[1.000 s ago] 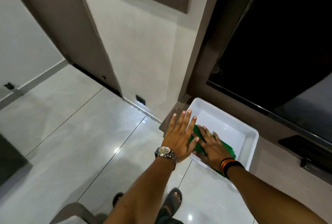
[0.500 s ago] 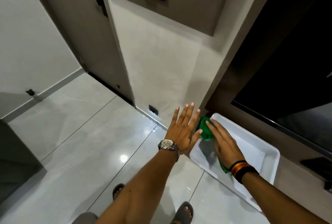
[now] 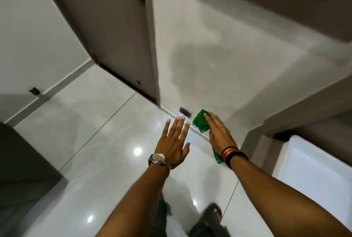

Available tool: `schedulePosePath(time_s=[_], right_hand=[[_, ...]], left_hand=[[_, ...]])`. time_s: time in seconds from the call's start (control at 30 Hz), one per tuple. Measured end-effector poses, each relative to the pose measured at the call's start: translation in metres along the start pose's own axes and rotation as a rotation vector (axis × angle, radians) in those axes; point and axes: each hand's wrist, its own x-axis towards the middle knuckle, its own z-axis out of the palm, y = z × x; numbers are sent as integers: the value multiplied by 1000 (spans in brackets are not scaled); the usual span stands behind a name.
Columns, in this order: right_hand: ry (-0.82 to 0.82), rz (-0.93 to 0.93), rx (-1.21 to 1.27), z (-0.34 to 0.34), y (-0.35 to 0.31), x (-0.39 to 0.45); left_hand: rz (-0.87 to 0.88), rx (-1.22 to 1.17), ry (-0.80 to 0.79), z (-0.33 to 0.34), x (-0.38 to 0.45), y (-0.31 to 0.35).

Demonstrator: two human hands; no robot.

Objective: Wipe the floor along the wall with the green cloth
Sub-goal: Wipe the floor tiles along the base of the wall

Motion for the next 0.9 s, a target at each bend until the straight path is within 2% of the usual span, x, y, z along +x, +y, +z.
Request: schedulePosePath(time_s=[0.07, 0.2, 0.33, 0.53, 0.67, 0.8, 0.9], right_hand=[[-51, 28, 7, 34, 2, 6], [-146, 40, -20, 109, 27, 24], [-240, 68, -50, 204, 71, 54], [-285, 18, -96, 357, 158, 109], [-273, 33, -101, 455, 223, 140], [-242, 78, -127, 531, 278, 161], [-302, -12, -200, 576, 318, 169]], left_hand=[[1, -23, -59, 22, -2, -9], [-114, -101, -116, 95, 4, -22], [-170, -152, -147, 209, 21, -47], [-297, -219, -147, 387, 49, -83], [-306, -192, -134, 504, 67, -111], [-326, -179, -144, 597, 86, -140], [-353, -176, -129, 651, 106, -159]])
